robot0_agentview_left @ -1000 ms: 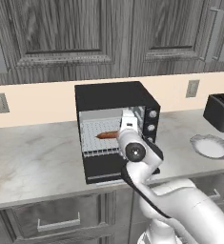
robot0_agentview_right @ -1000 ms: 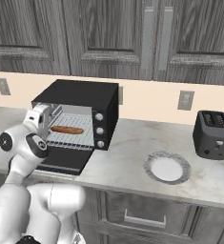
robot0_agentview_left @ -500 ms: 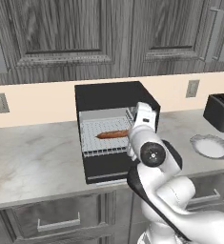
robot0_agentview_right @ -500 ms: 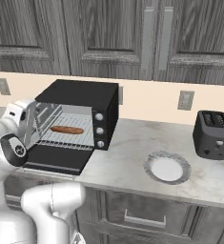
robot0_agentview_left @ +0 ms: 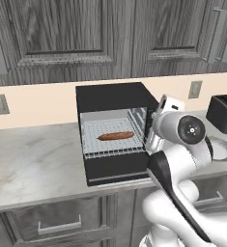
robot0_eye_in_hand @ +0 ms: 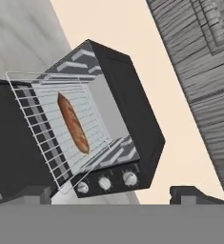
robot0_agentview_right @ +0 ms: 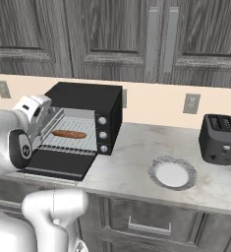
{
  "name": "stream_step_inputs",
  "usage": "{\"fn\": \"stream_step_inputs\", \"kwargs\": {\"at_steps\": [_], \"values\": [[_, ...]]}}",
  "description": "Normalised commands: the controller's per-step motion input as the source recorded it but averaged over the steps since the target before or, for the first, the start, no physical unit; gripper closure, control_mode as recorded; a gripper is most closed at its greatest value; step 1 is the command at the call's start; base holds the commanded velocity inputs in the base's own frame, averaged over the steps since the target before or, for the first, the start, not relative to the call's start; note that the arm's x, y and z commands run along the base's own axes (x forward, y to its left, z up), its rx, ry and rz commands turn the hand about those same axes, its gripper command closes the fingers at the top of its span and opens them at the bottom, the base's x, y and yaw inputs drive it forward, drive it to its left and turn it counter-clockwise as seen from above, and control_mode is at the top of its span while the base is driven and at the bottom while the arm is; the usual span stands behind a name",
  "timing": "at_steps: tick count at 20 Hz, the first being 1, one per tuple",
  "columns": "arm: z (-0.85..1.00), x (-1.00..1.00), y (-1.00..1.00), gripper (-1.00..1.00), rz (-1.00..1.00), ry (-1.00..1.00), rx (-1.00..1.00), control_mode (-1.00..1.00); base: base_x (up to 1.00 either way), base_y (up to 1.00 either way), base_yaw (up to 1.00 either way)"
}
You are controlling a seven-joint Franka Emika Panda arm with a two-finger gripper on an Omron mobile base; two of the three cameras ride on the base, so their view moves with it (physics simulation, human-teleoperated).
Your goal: Pull the toaster oven rack outwards. Pick up the baguette from the plate and place it on the toaster oven rack. Close the toaster oven door fully and set the temperature to the lowest setting.
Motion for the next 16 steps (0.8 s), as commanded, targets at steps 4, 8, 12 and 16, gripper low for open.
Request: {"fn": "stream_step_inputs", "kwargs": {"at_steps": [4, 8, 12, 16], "values": [[-0.24, 0.00, -0.05, -1.00, 0.00, 0.21, 0.06, -1.00, 0.00, 0.00, 0.00], [-0.18, 0.00, -0.27, -1.00, -0.04, 0.08, 0.39, -1.00, 0.00, 0.00, 0.00], [-0.15, 0.00, -0.23, -1.00, -0.16, 0.09, 0.37, -1.00, 0.00, 0.00, 0.00], [-0.11, 0.00, -0.25, -1.00, -0.33, 0.17, 0.33, -1.00, 0.00, 0.00, 0.00]]}}
